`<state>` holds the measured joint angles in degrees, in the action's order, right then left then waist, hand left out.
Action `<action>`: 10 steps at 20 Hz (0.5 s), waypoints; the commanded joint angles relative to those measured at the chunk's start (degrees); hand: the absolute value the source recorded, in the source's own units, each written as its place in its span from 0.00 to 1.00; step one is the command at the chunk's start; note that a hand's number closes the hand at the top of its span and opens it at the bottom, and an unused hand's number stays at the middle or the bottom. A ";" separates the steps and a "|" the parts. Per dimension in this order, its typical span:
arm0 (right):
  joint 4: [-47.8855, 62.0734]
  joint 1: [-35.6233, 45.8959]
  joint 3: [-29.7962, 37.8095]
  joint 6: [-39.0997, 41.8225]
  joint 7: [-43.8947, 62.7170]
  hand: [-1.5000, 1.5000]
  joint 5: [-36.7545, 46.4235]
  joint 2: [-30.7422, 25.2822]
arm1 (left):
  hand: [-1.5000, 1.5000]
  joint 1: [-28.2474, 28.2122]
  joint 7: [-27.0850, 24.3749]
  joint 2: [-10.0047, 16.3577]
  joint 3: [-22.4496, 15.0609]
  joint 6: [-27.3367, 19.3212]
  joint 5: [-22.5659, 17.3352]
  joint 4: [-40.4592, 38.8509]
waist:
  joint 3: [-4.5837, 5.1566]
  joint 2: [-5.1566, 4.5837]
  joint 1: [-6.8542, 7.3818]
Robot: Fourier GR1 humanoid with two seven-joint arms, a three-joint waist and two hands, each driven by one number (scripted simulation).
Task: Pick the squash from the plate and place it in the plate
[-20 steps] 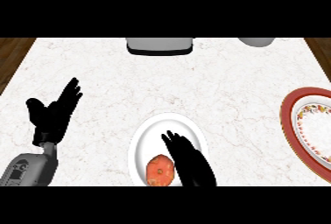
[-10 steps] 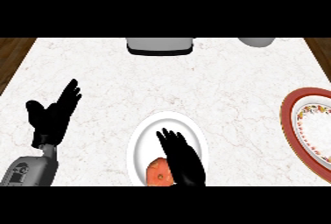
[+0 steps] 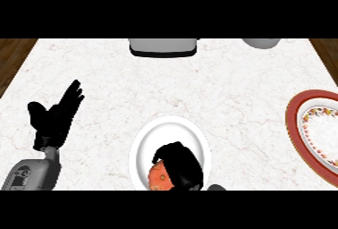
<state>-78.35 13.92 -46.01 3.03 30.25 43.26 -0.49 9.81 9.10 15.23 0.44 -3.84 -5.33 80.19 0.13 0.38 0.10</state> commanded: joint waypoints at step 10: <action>3.63 2.50 -3.80 -10.95 -0.01 1.00 3.03 0.48 | 0.50 0.97 0.92 -3.87 -0.09 -1.84 3.90 0.95 | -0.14 -0.32 -0.14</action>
<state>-75.13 17.31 -49.59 -4.55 29.11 41.29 -0.12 9.97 9.19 13.09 1.37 -3.54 -3.46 80.45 0.01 0.37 0.18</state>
